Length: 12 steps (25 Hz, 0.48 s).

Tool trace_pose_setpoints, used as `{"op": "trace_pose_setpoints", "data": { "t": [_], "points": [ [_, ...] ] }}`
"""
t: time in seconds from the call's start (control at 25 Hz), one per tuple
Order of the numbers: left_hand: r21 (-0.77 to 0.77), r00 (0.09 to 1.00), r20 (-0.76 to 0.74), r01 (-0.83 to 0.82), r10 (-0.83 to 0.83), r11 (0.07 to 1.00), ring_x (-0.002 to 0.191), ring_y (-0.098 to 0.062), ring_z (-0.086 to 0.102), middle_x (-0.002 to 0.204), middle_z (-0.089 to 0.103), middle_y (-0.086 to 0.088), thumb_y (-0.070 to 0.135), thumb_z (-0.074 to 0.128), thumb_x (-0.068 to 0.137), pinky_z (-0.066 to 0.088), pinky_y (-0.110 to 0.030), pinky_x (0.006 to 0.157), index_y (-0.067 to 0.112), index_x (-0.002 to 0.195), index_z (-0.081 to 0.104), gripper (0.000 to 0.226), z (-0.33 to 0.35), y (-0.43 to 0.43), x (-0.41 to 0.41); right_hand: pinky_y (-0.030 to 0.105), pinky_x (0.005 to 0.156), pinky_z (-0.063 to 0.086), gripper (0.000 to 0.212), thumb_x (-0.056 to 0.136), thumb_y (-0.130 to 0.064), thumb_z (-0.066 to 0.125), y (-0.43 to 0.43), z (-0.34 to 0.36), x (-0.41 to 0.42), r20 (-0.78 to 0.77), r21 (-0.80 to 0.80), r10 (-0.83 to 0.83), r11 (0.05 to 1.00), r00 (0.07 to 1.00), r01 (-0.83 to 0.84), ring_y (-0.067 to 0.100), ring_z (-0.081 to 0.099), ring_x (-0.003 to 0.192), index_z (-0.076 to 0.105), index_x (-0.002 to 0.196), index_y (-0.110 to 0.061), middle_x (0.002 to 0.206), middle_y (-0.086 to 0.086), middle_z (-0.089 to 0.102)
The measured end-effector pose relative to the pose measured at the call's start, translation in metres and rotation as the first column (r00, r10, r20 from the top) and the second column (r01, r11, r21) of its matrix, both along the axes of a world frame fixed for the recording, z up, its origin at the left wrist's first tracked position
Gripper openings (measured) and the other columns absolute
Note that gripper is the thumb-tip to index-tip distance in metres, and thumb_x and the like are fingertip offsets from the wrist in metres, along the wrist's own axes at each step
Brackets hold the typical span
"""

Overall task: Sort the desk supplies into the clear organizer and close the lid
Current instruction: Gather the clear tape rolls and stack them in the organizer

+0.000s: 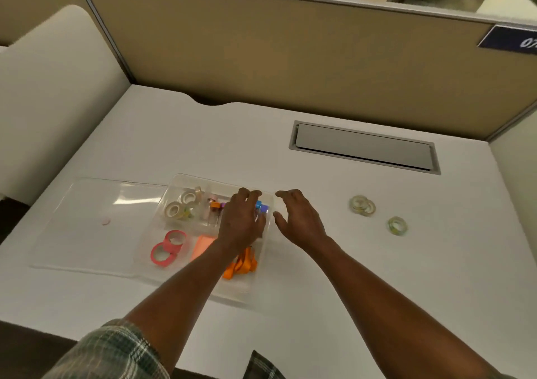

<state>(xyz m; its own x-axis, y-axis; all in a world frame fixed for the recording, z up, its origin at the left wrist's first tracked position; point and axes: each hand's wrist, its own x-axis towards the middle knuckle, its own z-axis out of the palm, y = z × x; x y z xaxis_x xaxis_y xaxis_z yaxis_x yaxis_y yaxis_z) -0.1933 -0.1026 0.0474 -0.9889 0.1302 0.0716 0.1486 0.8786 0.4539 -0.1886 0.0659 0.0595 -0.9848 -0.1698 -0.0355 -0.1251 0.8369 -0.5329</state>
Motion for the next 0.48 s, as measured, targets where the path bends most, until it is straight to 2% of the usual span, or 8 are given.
{"op": "trace_pose_setpoints", "data": {
  "t": [0.2,0.32,0.48],
  "points": [
    [-0.032,0.986,-0.002,0.165,-0.165,0.986,0.104,-0.028,0.06,0.119,0.059,-0.011,0.031,0.07,0.083,0.053,-0.041,0.082,0.013,0.127,0.058,0.05,-0.01,0.073,0.007,0.041,0.094,0.051,0.051,0.093,-0.031,0.061,0.087,-0.007,0.028,0.015,0.048,-0.13,0.991,0.991,0.129,0.022,0.052,0.124,0.048,0.14,-0.019,0.137,0.003,0.049],
    [-0.045,0.97,0.066,0.237,-0.234,0.97,0.109,-0.025,0.057,0.126,0.057,-0.008,0.034,0.069,0.085,0.051,-0.038,0.088,0.016,0.13,0.056,0.051,-0.015,0.116,0.012,0.043,0.098,0.048,0.054,0.093,-0.033,0.06,0.137,-0.019,0.047,0.064,0.103,-0.222,0.971,0.973,0.214,0.025,0.046,0.13,0.045,0.143,-0.018,0.144,0.005,0.045],
    [-0.096,0.926,0.139,0.366,-0.352,0.926,0.109,-0.027,0.054,0.13,0.052,-0.006,0.034,0.063,0.086,0.046,-0.038,0.085,0.016,0.134,0.051,0.053,-0.023,0.167,0.014,0.044,0.103,0.045,0.061,0.093,-0.036,0.058,0.193,-0.035,0.067,0.127,0.205,-0.343,0.927,0.931,0.314,0.028,0.034,0.14,0.038,0.148,-0.018,0.155,0.007,0.032]
  ]
}}
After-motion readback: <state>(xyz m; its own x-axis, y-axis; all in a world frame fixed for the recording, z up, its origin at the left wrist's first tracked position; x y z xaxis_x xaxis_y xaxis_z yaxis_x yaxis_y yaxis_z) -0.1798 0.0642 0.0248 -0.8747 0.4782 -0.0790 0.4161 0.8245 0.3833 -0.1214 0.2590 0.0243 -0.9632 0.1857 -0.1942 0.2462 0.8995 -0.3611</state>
